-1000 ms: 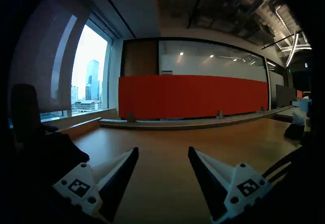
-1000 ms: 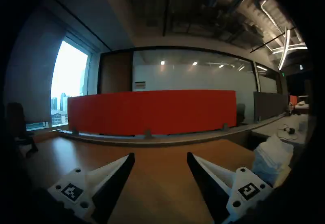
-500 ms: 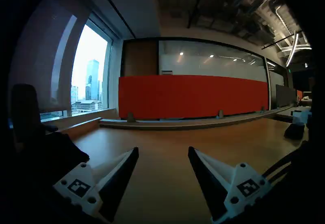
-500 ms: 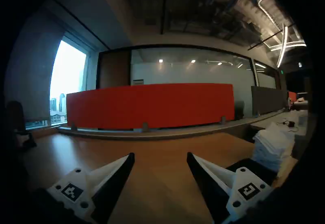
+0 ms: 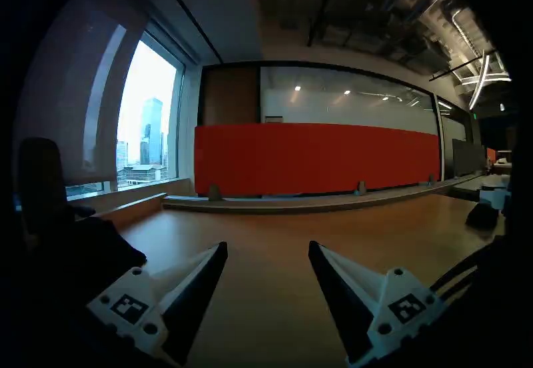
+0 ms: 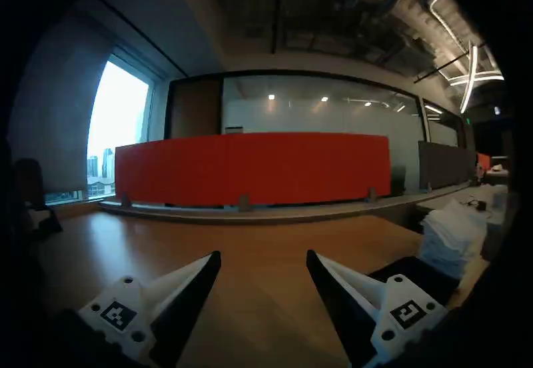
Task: Fold towel
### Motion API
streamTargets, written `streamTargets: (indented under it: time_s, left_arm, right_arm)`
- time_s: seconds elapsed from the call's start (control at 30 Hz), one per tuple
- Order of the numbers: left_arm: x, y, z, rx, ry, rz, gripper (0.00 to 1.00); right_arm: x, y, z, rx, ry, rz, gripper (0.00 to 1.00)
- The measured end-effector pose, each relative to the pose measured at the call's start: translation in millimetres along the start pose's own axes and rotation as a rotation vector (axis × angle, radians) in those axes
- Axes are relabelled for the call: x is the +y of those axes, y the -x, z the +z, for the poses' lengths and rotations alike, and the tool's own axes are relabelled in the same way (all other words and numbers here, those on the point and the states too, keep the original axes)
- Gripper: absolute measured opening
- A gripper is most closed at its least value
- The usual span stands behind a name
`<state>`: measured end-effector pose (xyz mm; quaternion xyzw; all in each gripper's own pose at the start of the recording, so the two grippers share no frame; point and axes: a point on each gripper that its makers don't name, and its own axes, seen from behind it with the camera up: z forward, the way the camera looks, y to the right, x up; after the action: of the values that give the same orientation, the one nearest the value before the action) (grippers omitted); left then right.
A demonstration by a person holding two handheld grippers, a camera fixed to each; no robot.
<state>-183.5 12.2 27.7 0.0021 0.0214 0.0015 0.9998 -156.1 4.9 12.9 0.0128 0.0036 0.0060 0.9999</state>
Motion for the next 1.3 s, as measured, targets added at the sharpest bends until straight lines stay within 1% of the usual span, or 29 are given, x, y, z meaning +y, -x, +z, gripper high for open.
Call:
streamTargets:
  time_s: [0.2,0.6,1.3]
  left_arm:
    - [-0.1,-0.4,-0.1,0.0,0.0,0.0,0.9]
    - [0.2,-0.6,-0.1,0.0,0.0,0.0,0.9]
    - [0.3,-0.2,0.0,0.0,0.0,0.0,0.9]
  right_arm:
    - [-3.8,-0.5,-0.4,-0.003,0.001,-0.017,1.0]
    - [-1.4,-2.3,-3.4,-0.004,0.011,-0.017,1.0]
    - [-1.0,0.6,-2.7,-0.006,0.004,-0.015,1.0]
